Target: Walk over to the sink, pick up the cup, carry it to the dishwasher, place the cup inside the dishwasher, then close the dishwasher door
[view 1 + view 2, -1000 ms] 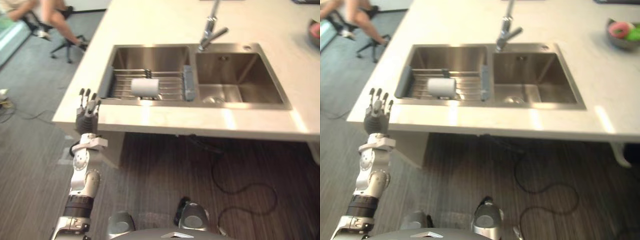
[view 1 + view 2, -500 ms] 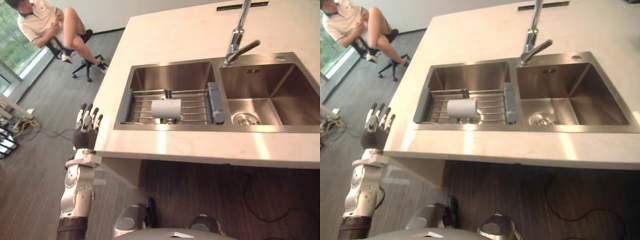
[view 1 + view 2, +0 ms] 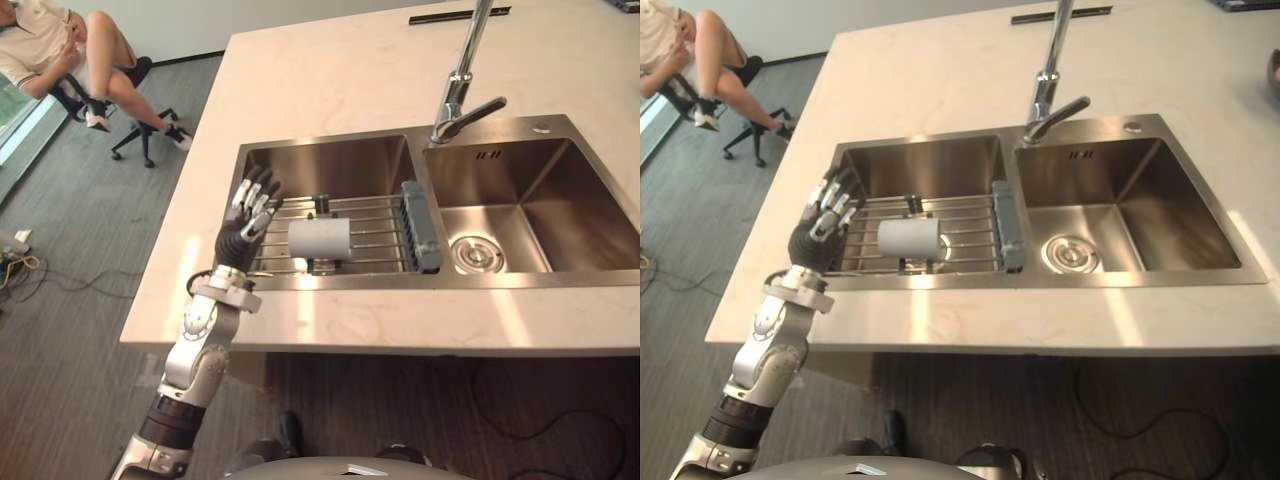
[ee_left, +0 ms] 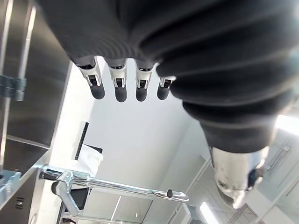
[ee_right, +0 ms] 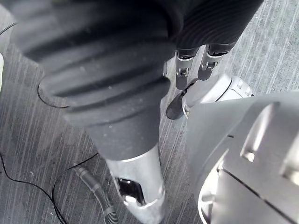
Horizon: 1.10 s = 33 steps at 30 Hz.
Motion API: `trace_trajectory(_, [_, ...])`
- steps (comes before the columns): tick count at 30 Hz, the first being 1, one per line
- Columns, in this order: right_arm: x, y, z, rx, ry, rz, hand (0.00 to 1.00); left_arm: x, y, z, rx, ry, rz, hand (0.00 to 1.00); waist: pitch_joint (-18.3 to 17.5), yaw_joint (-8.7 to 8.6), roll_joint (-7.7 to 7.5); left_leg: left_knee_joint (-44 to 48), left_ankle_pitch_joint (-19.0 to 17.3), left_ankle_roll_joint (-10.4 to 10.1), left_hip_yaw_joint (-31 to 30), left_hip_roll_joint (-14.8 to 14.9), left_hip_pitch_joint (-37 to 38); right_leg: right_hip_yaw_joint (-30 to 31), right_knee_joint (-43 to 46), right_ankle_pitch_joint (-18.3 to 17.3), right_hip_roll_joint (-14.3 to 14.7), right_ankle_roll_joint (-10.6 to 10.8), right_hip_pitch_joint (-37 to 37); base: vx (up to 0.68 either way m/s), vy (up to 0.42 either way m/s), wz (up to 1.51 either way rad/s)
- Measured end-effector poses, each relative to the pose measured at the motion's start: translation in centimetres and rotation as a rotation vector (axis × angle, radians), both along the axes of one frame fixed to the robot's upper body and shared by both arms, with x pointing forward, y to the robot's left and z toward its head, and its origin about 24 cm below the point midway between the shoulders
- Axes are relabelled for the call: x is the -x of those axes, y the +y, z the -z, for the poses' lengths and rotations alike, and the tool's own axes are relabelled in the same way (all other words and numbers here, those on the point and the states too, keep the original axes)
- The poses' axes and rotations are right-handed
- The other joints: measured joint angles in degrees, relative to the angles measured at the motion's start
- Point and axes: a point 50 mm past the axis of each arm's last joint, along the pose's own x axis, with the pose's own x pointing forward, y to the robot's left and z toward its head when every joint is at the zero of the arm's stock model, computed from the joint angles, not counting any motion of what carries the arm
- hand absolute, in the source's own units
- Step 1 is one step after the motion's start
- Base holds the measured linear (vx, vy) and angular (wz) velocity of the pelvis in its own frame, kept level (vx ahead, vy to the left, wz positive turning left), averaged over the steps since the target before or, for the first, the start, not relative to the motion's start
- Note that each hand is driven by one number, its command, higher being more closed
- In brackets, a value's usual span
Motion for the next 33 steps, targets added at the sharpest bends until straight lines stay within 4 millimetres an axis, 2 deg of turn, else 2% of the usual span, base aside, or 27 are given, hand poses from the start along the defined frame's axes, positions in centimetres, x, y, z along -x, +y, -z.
trace_trajectory(6, [0.5, 0.5, 0.2, -0.023, 0.018, 0.002, 0.00, -0.4, 0.2, 0.0, -0.040, 0.011, -0.073, 0.00, -0.8, -0.98, -0.73, -2.0, 1.2, -0.2, 1.3, 0.9, 1.4, 0.9, -3.0, 1.8, 1.6, -0.6, 0.7, -0.07, 0.001, -0.12])
trace_trajectory(9, [0.5, 0.7, 0.3, -0.027, 0.021, -0.004, 0.00, -1.0, -0.3, -0.1, -0.140, -0.004, -0.107, 0.00, -1.3, -1.43, -1.35, -2.1, 1.0, -0.6, 1.6, 1.1, 1.7, 1.3, -3.8, 2.2, 1.8, -0.9, 1.0, -0.04, 0.010, -0.09])
trace_trajectory(13, [0.4, 0.7, 0.3, -0.030, 0.020, -0.005, 0.00, -1.4, -1.6, -0.6, -0.325, -0.075, -0.064, 0.00, -1.6, -1.94, -2.05, -2.1, 1.1, -0.6, 2.2, 1.2, 1.7, 2.0, -4.8, 3.1, 2.1, -1.0, 1.0, -0.01, 0.013, -0.08])
trace_trajectory(17, [0.4, 0.8, 0.3, -0.038, 0.019, 0.005, 0.00, -1.9, -3.2, 0.1, -0.509, -0.058, -0.035, 0.00, -1.7, -3.17, -2.36, -2.1, 1.1, -0.6, 3.2, 1.5, 1.7, 2.6, -6.0, 4.2, 2.5, -0.6, 1.0, 0.02, 0.006, -0.12])
trace_trajectory(20, [0.4, 1.0, 0.4, -0.044, 0.012, 0.030, 0.00, -2.1, -3.4, 0.7, -0.594, -0.033, -0.082, 0.00, -1.7, -4.13, -2.73, -2.1, 1.2, -0.4, 4.0, 1.9, 1.9, 3.6, -6.7, 4.8, 3.0, -0.8, 0.9, 0.03, -0.012, -0.19])
trace_trajectory(24, [0.1, 1.3, 0.4, -0.056, -0.006, 0.064, 0.00, -3.4, -1.7, 2.3, -0.761, 0.029, -0.234, 0.00, -1.6, -4.76, -2.85, -2.1, 1.0, -1.0, 6.1, 3.0, 2.5, 3.7, -9.3, 6.6, 4.2, -1.6, 1.1, 0.03, -0.029, -0.28])
trace_trajectory(27, [0.2, 1.2, 0.4, -0.055, -0.005, 0.067, 0.00, -3.6, -0.9, 2.6, -0.800, 0.049, -0.311, 0.00, -1.5, -5.29, -2.90, -2.1, 0.6, -1.6, 7.1, 3.7, 3.0, 3.9, -10.0, 6.9, 4.7, -1.9, 1.2, 0.01, -0.030, -0.23])
trace_trajectory(33, [0.3, 1.0, 0.3, -0.040, -0.011, 0.082, 0.00, -4.4, 2.4, 3.1, -0.943, 0.046, -0.568, 0.00, -0.8, -6.29, -2.61, -2.1, -0.3, -2.8, 9.7, 5.0, 4.1, 5.4, -10.9, 7.0, 6.1, -2.5, 0.8, 0.02, -0.030, -0.24])
